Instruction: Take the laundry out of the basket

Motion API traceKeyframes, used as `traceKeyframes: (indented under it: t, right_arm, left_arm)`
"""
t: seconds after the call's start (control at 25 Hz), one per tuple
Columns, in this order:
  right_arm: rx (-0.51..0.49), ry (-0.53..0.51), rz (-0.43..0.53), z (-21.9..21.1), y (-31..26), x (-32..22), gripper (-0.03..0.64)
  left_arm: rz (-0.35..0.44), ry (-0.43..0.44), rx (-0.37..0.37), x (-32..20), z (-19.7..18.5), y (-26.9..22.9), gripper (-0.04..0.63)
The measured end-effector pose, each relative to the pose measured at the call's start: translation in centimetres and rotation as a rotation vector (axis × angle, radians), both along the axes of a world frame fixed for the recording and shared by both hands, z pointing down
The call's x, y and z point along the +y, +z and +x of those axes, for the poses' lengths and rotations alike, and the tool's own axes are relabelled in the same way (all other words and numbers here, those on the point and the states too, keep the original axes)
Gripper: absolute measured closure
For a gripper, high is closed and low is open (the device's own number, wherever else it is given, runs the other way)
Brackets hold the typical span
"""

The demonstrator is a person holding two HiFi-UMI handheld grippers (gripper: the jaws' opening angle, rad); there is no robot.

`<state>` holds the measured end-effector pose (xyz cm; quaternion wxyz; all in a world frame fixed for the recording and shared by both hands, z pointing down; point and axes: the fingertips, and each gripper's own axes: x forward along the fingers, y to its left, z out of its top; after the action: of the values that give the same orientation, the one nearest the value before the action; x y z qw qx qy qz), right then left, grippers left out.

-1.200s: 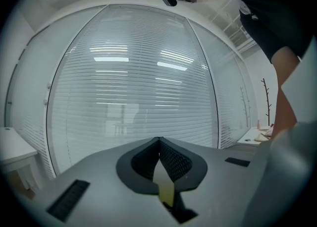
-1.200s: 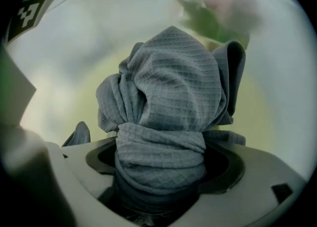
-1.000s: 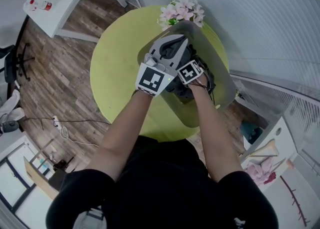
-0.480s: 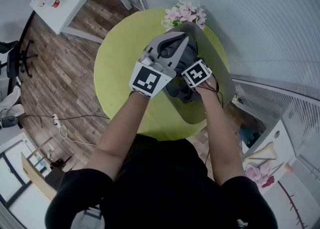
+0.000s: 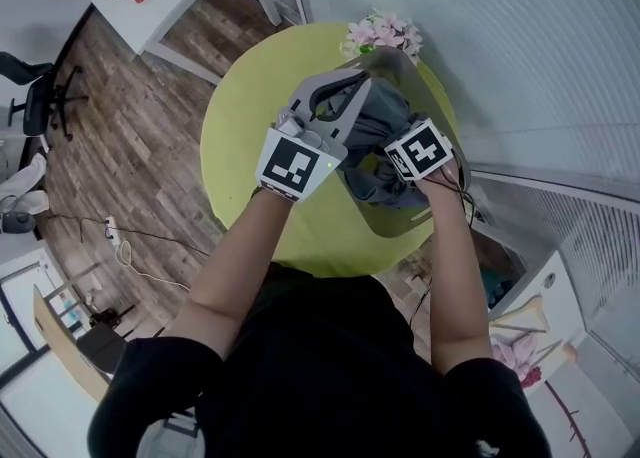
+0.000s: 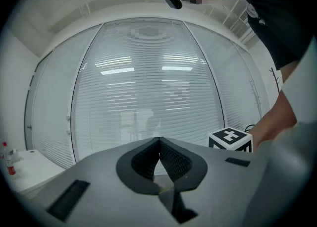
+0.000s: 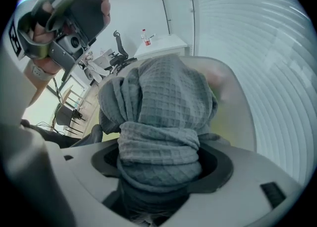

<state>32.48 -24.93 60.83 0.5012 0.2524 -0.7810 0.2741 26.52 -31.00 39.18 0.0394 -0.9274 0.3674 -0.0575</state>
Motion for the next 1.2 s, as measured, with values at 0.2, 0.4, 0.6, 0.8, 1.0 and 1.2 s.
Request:
traceKeyframes:
  t: [0.2, 0.4, 0.6, 0.8, 1.0, 1.2]
  right_arm:
    - [0.016, -0.031, 0.024, 0.1, -3.5, 0.8, 0.245]
    - [0.005, -0.072, 0.055, -0.8, -6.6, 1.7, 0.245]
    - [0.003, -0.105, 0.109, -2.8, -9.9, 2.6, 0.245]
    - [-0.008, -0.125, 0.165, -5.9, -13.1, 3.4, 0.245]
    - [-0.021, -0.145, 0.191, -9.7, -15.2, 4.8, 0.245]
    - [-0.030, -0.198, 0.204, -14.5, -16.2, 6.6, 0.245]
  left_arm:
    - [0.026, -0.032, -0.016, 2.1, -1.4, -1.8, 0.586]
    - [0.032, -0.093, -0.028, 4.5, -3.1, -2.7, 0.586]
    - [0.051, -0.132, -0.022, 6.9, -5.3, -4.3, 0.586]
    - [0.070, -0.149, -0.018, 8.8, -8.1, -5.8, 0.586]
    - [0.081, -0.174, -0.011, 11.1, -11.9, -6.9, 0.586]
    - [0.086, -0.216, -0.009, 13.0, -16.6, -7.5, 0.586]
